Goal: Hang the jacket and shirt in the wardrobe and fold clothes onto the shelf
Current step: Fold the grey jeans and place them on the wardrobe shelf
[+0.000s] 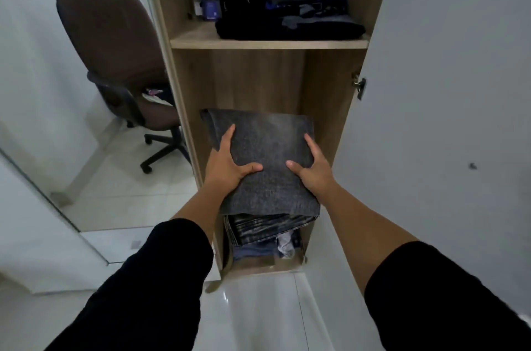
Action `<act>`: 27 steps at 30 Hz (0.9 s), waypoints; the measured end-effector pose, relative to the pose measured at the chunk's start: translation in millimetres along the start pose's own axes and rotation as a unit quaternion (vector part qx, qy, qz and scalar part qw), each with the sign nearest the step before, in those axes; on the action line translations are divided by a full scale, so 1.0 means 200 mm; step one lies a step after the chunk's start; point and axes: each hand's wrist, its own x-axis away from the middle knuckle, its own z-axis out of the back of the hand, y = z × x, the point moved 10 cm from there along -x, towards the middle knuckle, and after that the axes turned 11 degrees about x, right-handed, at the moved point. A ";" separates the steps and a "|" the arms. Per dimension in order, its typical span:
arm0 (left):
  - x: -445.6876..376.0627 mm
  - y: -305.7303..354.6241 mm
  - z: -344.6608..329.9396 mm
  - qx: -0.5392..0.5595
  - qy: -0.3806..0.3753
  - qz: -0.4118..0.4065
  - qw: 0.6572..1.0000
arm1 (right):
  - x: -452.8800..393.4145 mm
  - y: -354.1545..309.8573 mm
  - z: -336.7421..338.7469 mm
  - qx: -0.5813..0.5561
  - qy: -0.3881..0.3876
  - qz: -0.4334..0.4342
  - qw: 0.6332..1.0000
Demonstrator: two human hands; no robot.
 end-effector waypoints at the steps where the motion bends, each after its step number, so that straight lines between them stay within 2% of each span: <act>1: -0.07 -0.03 -0.03 -0.003 0.002 0.001 1.000 | -0.08 0.03 -0.01 -0.007 0.001 0.008 1.000; 10: -0.57 -0.34 -0.37 -0.030 -0.012 -0.066 0.997 | -0.65 0.42 -0.15 -0.029 0.044 0.071 0.996; 18: -0.78 -0.64 -0.60 -0.056 0.022 -0.153 0.986 | -0.88 0.78 -0.27 -0.027 0.098 0.153 0.983; 23: -0.97 -0.77 -0.73 -0.091 0.015 -0.124 0.988 | -1.08 0.93 -0.33 -0.012 0.098 0.123 0.987; 27: -1.29 -0.89 -0.78 -0.106 0.014 -0.086 0.991 | -1.40 0.98 -0.42 0.036 0.078 0.095 0.992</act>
